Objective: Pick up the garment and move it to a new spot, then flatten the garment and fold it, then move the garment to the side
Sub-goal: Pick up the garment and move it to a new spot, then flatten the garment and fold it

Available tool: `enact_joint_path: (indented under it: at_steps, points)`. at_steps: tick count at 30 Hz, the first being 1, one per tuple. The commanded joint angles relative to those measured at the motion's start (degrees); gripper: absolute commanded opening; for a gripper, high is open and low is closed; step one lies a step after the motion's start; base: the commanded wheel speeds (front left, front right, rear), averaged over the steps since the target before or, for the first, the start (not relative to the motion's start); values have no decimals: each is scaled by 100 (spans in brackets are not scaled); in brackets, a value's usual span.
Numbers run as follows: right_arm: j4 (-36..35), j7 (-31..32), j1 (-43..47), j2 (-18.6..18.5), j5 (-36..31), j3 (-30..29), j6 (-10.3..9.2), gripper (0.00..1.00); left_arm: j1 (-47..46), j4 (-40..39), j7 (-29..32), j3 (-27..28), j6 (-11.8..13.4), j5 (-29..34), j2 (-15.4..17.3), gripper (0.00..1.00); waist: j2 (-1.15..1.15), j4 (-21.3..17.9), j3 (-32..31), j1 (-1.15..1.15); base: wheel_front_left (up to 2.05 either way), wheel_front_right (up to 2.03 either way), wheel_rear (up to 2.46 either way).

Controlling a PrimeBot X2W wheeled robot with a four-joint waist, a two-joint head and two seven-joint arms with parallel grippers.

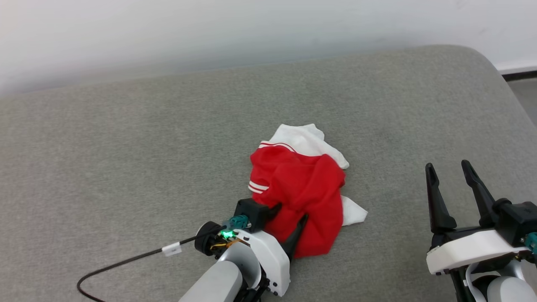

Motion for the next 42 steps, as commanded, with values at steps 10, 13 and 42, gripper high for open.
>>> enact_joint_path:
  at_steps: [10, 13, 42]
  points:
    - [33, 30, 98, 8, -101, -158, -2, 100, -135, -787, -1168, 346, 542, 232, 113, 100, 0, 536, -324, 0, 0, 0, 0]
    - [17, 62, 155, 7, -117, -212, -2, 100, -45, -1066, -1250, 589, 763, 258, 227, 100, 0, 649, -413, 0, 0, 0, 0]
    - [-51, 325, 629, 7, -130, -178, -2, 100, 1606, -2125, -1174, 1657, 1762, 144, 1148, 100, 0, 732, -804, 0, 0, 0, 0]
